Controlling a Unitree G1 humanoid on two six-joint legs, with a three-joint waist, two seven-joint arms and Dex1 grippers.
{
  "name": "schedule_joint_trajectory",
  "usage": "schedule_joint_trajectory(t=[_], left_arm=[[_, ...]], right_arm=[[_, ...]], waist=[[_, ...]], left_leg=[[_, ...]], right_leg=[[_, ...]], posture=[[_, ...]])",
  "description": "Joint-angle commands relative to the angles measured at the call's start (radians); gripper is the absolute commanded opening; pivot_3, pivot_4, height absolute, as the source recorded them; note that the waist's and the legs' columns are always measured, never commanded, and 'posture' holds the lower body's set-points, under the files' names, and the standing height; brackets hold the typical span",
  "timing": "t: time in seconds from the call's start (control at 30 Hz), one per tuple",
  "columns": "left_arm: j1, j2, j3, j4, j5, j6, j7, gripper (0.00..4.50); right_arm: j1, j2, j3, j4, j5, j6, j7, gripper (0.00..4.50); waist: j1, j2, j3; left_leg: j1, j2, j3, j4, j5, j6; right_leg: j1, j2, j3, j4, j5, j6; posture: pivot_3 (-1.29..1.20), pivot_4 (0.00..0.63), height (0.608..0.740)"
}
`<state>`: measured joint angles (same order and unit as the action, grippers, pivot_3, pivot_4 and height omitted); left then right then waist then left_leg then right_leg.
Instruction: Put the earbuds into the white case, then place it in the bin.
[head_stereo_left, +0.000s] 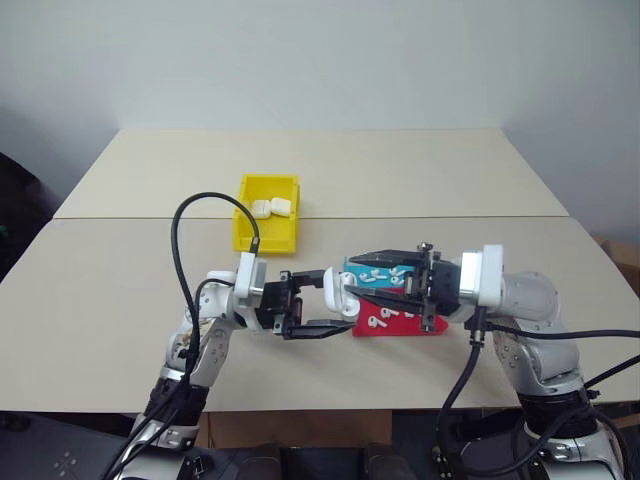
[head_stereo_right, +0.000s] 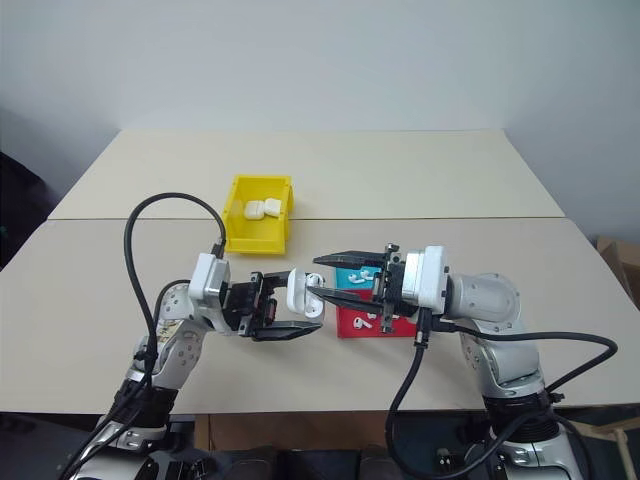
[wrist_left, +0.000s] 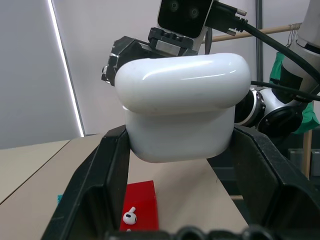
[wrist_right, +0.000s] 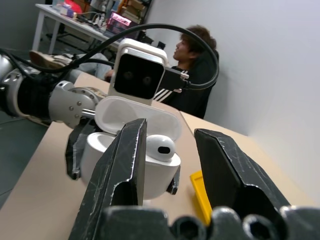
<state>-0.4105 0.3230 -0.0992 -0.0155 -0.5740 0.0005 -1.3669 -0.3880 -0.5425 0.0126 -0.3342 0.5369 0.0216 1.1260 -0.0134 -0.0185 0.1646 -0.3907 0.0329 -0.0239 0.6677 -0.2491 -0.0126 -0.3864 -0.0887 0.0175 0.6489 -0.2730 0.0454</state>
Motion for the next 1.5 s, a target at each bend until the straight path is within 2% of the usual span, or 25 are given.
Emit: schedule_joint_trajectory(t=[0.03, 0.13, 0.27, 0.43, 0.67, 0.83, 1.17, 1.5], left_arm=[[0.015, 0.050, 0.045, 0.037, 0.015, -0.073, -0.050, 2.74], [0.049, 0.091, 0.072, 0.052, 0.011, -0.115, -0.088, 2.74], [0.114, 0.156, 0.112, 0.040, 0.006, -0.142, -0.125, 2.74], [0.162, 0.182, 0.134, 0.041, 0.016, -0.177, -0.124, 2.74], [0.219, 0.175, 0.128, 0.007, 0.024, -0.197, -0.091, 2.74], [0.228, 0.166, 0.125, -0.021, 0.025, -0.185, -0.048, 2.74], [0.273, 0.163, 0.110, -0.075, 0.027, -0.176, -0.006, 2.74], [0.288, 0.164, 0.103, -0.100, 0.029, -0.172, 0.027, 2.74]], right_arm=[[-0.037, -0.085, -0.116, -0.037, 0.134, 0.138, -0.030, 2.03], [-0.083, -0.174, -0.137, 0.001, 0.134, 0.241, -0.054, 2.03], [-0.260, -0.318, -0.011, 0.164, -0.010, 0.464, -0.072, 2.03], [-0.461, -0.371, 0.189, 0.338, -0.200, 0.498, 0.051, 2.03], [-0.679, -0.306, 0.439, 0.604, -0.490, 0.323, 0.210, 2.03], [-0.778, -0.203, 0.529, 0.802, -0.619, 0.253, 0.276, 2.03], [-0.919, -0.028, 0.576, 1.151, -0.787, 0.099, 0.281, 2.03], [-0.921, -0.025, 0.565, 1.262, -0.871, -0.115, 0.293, 2.03]], waist=[[0.001, 0.000, 0.000], [-0.004, 0.001, 0.000], [-0.007, 0.001, 0.001], [-0.002, 0.002, 0.001], [-0.002, 0.004, 0.002], [-0.003, 0.004, 0.002], [-0.005, 0.006, 0.004], [-0.005, 0.008, 0.005]], left_leg=[[0.000, 0.000, 0.000, 0.000, 0.000, 0.000], [0.000, 0.000, 0.000, 0.000, 0.000, 0.000], [0.001, 0.001, 0.001, -0.001, 0.000, 0.000], [0.000, 0.001, 0.002, -0.001, 0.000, 0.000], [-0.002, 0.001, 0.002, -0.002, 0.000, 0.000], [-0.002, 0.001, 0.002, -0.003, 0.000, 0.000], [-0.002, 0.001, 0.002, -0.004, 0.000, 0.000], [-0.001, 0.001, 0.002, -0.004, 0.000, 0.000]], right_leg=[[0.000, 0.000, 0.000, 0.000, 0.000, 0.000], [0.000, 0.000, 0.000, 0.000, 0.000, 0.000], [0.000, 0.000, 0.001, 0.000, 0.000, -0.001], [-0.002, 0.000, 0.001, -0.001, 0.001, -0.001], [-0.004, 0.000, 0.001, -0.002, 0.001, -0.001], [-0.004, 0.000, 0.001, -0.001, 0.001, -0.001], [-0.005, 0.000, 0.001, -0.001, 0.001, -0.001], [-0.005, 0.000, 0.001, -0.001, 0.001, -0.001]], posture=[[0.00, 0.150, 0.740], [0.00, 0.150, 0.740], [0.00, 0.150, 0.740], [0.00, 0.150, 0.740], [0.00, 0.150, 0.740], [0.00, 0.150, 0.740], [0.00, 0.150, 0.740], [0.00, 0.150, 0.740]])
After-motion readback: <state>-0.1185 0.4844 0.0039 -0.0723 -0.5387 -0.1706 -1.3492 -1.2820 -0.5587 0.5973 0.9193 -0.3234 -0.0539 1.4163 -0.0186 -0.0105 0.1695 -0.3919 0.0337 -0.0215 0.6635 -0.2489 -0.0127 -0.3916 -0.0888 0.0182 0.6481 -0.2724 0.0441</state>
